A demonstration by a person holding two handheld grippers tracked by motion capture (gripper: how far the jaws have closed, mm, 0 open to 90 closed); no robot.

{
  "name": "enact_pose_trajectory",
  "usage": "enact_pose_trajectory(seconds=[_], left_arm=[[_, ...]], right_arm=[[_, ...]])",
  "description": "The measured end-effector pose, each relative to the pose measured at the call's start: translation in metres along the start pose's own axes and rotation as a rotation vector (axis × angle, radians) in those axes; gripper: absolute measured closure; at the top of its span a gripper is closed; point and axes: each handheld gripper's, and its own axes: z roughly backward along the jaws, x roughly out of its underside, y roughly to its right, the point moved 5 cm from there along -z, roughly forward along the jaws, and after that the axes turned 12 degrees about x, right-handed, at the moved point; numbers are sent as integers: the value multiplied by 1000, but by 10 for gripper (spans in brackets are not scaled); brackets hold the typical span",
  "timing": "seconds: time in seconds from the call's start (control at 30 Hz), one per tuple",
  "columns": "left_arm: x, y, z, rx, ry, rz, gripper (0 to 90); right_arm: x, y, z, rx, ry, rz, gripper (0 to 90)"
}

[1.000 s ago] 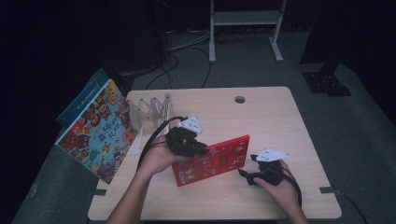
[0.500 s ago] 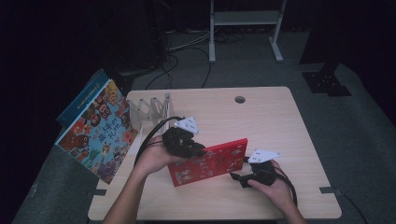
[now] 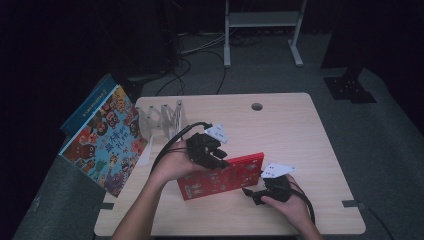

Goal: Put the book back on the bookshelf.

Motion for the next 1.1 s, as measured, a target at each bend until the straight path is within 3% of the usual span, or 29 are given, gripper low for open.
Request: enact_pose_trajectory(seconds=[0.23,0.33,0.67,0.87,1.1], left_arm=[[-18,-2,-18,3,-51,-39,629],[-25,-3,-28,-4,-76,-40,621],[-44,-5,-48,41,-119,-29,645],[-47,-9,-59,57,-159,-22,681],[-45,-11,-62,85,-171,-2,770]], right_arm=[[-1,-2,-2,-9,5,-1,191],[0,-2,-2,-9,9,1,193],[0,-3,-3,-8,12,11,196],[0,-3,-3,-9,13,13,200],[1,-3,-2,-12,12,20,202]])
